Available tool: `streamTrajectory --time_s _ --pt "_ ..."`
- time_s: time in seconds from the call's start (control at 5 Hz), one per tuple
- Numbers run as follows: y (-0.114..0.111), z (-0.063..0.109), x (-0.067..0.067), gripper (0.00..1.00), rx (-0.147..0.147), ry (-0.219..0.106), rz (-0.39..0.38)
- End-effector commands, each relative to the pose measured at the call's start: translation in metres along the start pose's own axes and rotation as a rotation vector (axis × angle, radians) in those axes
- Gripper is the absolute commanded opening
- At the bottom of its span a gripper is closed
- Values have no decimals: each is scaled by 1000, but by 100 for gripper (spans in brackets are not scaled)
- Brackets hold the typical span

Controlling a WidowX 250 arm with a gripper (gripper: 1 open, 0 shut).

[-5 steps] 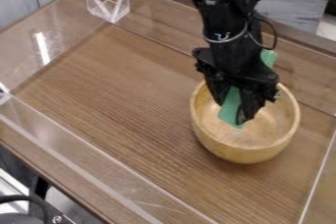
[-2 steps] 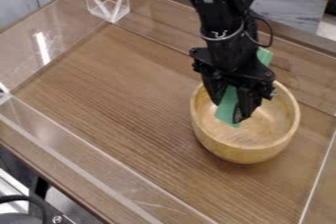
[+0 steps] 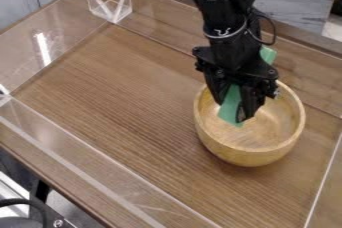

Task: Put the green block in the brown bowl

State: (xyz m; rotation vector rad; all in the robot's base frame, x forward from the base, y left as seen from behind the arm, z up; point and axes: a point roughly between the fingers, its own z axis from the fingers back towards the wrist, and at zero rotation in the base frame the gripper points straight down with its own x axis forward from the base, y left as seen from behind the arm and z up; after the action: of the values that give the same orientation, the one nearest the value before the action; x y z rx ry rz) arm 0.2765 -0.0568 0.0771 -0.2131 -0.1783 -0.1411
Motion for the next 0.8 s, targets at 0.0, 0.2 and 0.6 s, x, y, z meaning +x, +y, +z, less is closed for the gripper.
streamTrajectory --time_s 0.0,0.2,0.6 --pt "0 14 16 0 -1 -60 -12" --pt "1 14 18 0 -3 -58 -10" --pt "4 13 20 0 -7 -56 -5"
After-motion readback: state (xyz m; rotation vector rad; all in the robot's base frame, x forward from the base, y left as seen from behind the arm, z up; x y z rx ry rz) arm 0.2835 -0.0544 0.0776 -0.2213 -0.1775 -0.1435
